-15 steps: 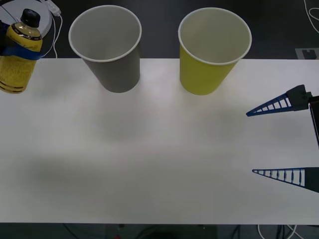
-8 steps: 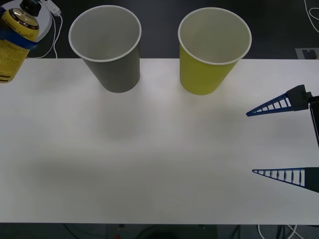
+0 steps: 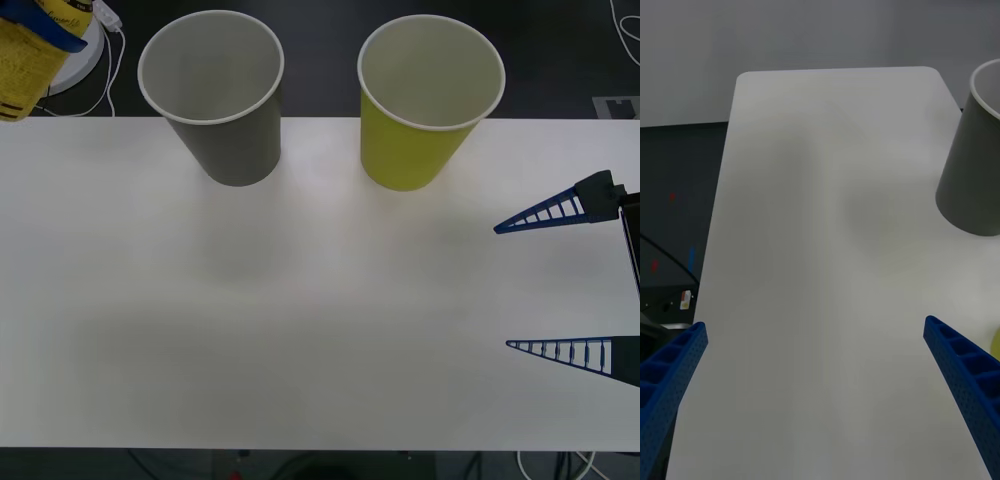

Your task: Put the can into the green bin and the plastic bottle into the gray bin

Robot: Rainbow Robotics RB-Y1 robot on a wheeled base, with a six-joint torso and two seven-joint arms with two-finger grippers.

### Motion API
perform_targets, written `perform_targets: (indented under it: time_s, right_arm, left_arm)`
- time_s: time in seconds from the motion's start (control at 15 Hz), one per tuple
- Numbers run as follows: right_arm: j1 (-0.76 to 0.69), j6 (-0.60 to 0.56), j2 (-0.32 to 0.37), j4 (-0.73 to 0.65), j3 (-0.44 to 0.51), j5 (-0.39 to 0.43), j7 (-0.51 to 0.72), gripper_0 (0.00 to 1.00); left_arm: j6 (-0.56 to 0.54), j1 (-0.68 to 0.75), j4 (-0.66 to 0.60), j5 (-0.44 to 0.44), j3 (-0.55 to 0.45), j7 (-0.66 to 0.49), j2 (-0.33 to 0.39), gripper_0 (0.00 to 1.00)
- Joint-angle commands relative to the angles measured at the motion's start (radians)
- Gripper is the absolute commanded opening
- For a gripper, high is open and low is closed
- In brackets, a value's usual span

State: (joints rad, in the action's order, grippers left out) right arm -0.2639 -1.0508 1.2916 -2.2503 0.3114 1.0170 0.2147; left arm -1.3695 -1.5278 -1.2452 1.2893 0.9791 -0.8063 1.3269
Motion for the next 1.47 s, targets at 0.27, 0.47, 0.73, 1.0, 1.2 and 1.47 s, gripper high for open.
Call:
perform_targets:
  time_s: [0.27, 0.47, 0.73, 1.0, 1.2, 1.47]
  right_arm:
    - [0.000, 0.000, 0.000, 0.000, 0.000, 0.000, 0.000, 1.00]
    - [0.000, 0.000, 0.000, 0.000, 0.000, 0.000, 0.000, 1.00]
    - [0.000, 0.000, 0.000, 0.000, 0.000, 0.000, 0.000, 1.00]
    - [0.000, 0.000, 0.000, 0.000, 0.000, 0.000, 0.000, 1.00]
    - [0.000, 0.000, 0.000, 0.000, 0.000, 0.000, 0.000, 1.00]
    - [0.000, 0.000, 0.000, 0.000, 0.000, 0.000, 0.000, 1.00]
  left_arm:
    - [-0.002, -0.074, 0.142, 0.027, 0.018, 0.032, -0.147, 0.00]
    - [-0.022, -0.118, 0.227, 0.067, 0.018, 0.049, -0.235, 0.00]
    - [-0.045, -0.169, 0.263, 0.162, 0.018, 0.036, -0.328, 0.00]
    - [-0.045, -0.196, 0.329, 0.185, 0.021, 0.033, -0.417, 0.00]
    - [-0.045, -0.221, 0.383, 0.203, 0.023, 0.036, -0.477, 0.00]
    - [-0.045, -0.242, 0.446, 0.229, 0.024, 0.039, -0.552, 0.00]
